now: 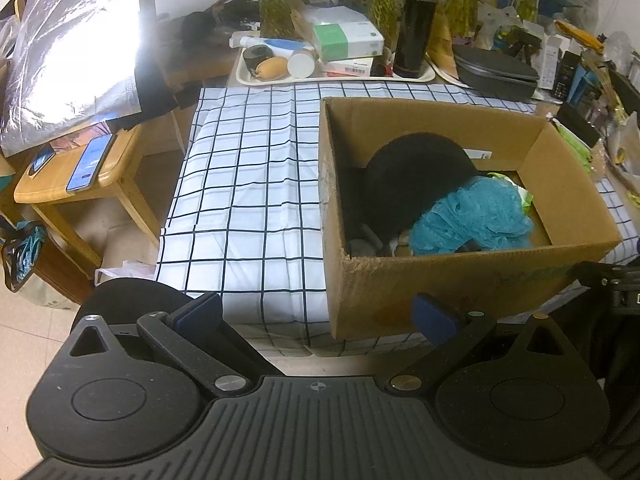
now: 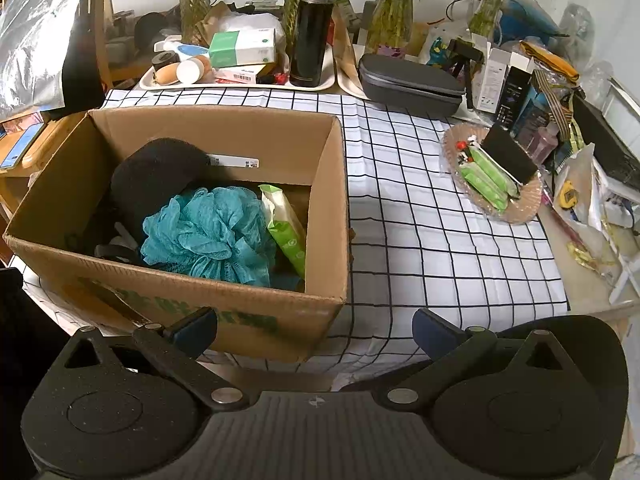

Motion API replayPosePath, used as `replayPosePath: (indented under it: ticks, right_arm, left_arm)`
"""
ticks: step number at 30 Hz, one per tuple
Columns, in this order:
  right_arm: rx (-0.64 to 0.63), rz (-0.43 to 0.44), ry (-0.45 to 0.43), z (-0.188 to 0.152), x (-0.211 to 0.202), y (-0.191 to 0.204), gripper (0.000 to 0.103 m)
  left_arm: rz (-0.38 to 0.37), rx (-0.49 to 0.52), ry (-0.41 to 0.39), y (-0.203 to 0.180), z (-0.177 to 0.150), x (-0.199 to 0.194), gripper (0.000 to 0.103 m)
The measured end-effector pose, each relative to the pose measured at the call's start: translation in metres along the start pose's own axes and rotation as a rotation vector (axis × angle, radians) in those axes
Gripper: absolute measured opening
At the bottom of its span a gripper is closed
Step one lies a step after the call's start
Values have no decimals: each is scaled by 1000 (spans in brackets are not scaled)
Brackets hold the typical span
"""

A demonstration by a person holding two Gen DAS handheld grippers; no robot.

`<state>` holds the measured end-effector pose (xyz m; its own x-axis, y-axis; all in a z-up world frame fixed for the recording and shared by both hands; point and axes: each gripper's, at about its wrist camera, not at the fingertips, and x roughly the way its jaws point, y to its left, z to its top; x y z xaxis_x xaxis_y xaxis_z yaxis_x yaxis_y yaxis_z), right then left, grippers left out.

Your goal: Organize soft objects

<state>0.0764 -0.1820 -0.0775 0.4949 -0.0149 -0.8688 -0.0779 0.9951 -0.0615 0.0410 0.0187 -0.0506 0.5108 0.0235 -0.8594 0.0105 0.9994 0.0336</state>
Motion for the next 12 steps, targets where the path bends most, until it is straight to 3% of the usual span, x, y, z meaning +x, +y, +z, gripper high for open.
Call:
replayPosePath:
  ticks: [12]
  right_arm:
    - [-1,2,1,-1,0,0,103]
  left_arm:
    - [-15,4,-36,0,0,-6,103]
